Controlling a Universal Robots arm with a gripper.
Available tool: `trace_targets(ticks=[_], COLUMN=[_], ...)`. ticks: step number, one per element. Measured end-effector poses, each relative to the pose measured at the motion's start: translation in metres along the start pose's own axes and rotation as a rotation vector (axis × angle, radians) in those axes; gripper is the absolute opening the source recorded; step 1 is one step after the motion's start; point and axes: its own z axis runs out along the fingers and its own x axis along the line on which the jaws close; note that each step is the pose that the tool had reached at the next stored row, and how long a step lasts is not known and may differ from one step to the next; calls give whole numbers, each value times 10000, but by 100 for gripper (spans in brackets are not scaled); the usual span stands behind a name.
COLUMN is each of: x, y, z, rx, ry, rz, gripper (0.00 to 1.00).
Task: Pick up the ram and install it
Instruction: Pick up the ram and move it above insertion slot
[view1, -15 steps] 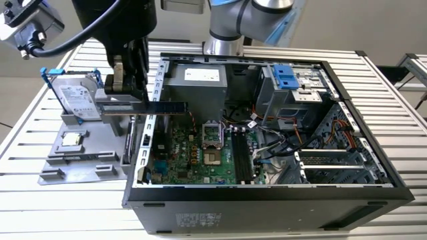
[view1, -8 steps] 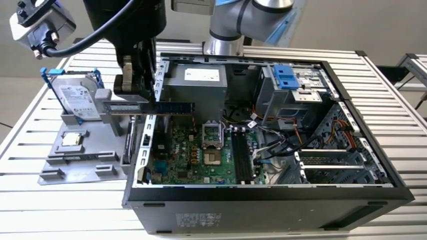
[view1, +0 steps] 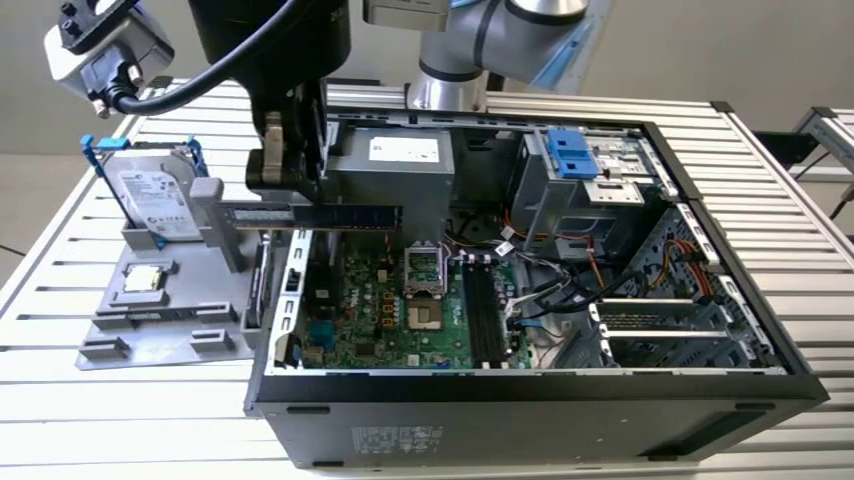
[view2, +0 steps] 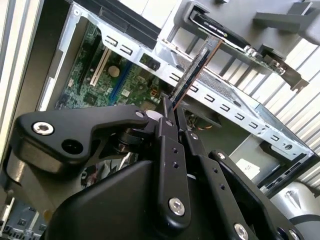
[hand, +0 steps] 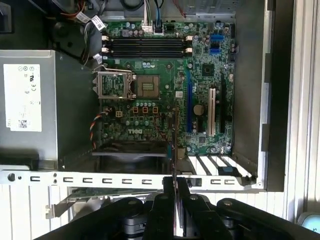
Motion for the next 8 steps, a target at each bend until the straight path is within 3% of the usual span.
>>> trace_targets(ticks=[8], x=[1], y=[91], z=[0], rx=[0], ry=[-1], rz=[0], gripper=[0])
